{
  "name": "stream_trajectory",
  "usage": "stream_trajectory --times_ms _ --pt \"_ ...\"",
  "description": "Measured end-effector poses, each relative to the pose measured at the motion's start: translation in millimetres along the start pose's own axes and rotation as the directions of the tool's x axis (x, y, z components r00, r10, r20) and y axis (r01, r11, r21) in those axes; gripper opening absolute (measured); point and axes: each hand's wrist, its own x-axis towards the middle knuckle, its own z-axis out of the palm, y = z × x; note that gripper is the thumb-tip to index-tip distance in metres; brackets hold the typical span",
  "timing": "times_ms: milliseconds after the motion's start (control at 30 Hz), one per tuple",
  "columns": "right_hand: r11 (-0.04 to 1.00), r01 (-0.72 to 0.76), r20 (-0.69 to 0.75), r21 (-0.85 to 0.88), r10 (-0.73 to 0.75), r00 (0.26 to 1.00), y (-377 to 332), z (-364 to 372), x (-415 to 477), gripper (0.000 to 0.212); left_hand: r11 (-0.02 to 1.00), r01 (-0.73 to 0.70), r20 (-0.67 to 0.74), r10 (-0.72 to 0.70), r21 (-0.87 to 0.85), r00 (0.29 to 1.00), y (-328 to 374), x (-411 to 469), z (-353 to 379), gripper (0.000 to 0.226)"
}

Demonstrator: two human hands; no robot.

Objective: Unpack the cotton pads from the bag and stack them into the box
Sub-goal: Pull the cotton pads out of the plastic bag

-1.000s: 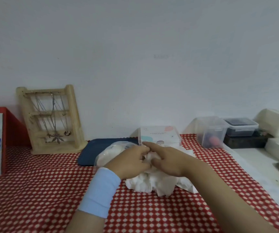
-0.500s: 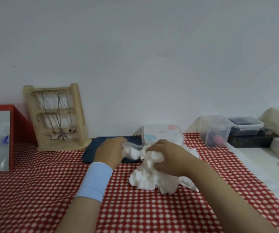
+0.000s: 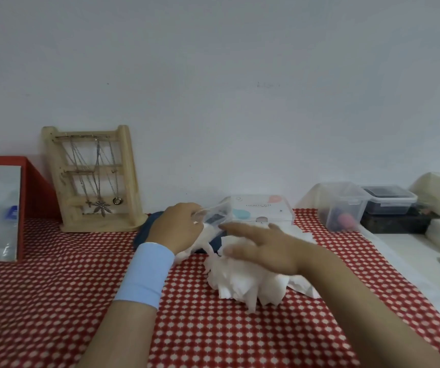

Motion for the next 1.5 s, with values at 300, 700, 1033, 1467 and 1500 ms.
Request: stream_trajectory --times_ms 300,700,1033,1467,1500 --pt "0.986 0.137 -0.484 -0.094 -0.166 0.859 -2.4 -3.4 46.2 0.011 0.968 -0.052 -0.022 0.049 -0.245 0.999 12.9 7.4 -7.6 0.026" --pt "0.970 -0.113 -0.426 0.215 0.197 0.883 -7.3 -1.6 54.7 0.068 0.967 0.206 0.349 -0.144 -0.149 0.926 -43.8 19.3 1.1 0.075" --pt "0.713 0.218 -0.442 0.667 0.142 0.886 -0.3 -3.1 56.2 0.006 0.715 0.424 0.242 -0.349 -0.556 0.905 -53.4 40.1 19.5 0.052" --pt "0.961 -0.209 -0.621 0.181 0.277 0.734 9.9 -10.4 52.5 0.040 0.784 -0.039 -0.322 -0.208 -0.620 0.923 -24.2 17.7 -18.9 0.019" --pt "0.980 -0.157 -0.649 0.126 0.201 0.734 6.8 -10.3 51.3 0.058 0.824 -0.075 -0.321 -0.133 -0.562 0.938 -19.7 14.6 -23.1 0.018"
